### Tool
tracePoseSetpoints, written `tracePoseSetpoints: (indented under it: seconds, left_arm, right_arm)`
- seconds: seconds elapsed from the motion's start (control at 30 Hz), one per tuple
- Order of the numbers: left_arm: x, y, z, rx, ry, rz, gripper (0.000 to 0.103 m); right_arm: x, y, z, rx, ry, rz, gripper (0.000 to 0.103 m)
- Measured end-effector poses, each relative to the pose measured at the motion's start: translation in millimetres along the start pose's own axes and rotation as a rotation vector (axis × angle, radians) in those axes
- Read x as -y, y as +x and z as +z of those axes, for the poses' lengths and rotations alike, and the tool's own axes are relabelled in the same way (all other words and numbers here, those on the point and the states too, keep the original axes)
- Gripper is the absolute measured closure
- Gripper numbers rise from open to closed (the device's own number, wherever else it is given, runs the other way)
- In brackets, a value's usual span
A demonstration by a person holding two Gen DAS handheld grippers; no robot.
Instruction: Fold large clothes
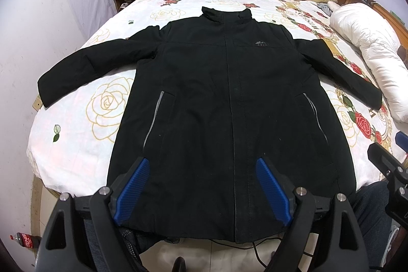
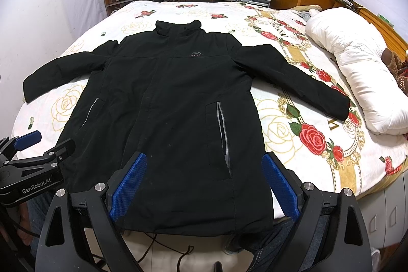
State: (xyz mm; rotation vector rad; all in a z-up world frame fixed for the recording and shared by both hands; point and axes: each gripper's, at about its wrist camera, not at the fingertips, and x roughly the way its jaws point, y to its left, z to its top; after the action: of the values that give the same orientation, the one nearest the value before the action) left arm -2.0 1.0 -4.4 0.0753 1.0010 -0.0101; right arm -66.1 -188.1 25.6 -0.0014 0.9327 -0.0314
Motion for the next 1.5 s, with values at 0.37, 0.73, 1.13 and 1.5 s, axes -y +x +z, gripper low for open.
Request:
tracePoseSetpoints:
  seconds: [0.37,0.73,1.13,1.5]
  left_arm:
    - [-1.2,4.6,0.2,-0.003,-0.003,0.006,0.016]
    - [-15.4,19.1,17.2,0.007,-0.021,0.011,0.016]
    - [-88.6,72.0,64.8,0.008,-0.161,-0.008,0.016]
    - [-209.3,140.4,98.8,0.015,-0.381,0.071,0.022]
  right_arm:
    - [3.1,-0.1,-0.6,0.005,0.000,0.002,0.011]
    - [-0.9,15.4,13.5,0.019,-0.004,0.009,0.011]
    - [-31.1,63.4,54.8,0.028,-0.090,0.076,0.010]
    - [-71.2,112.0,94.0,0.020,-0.121,0.106,0.011]
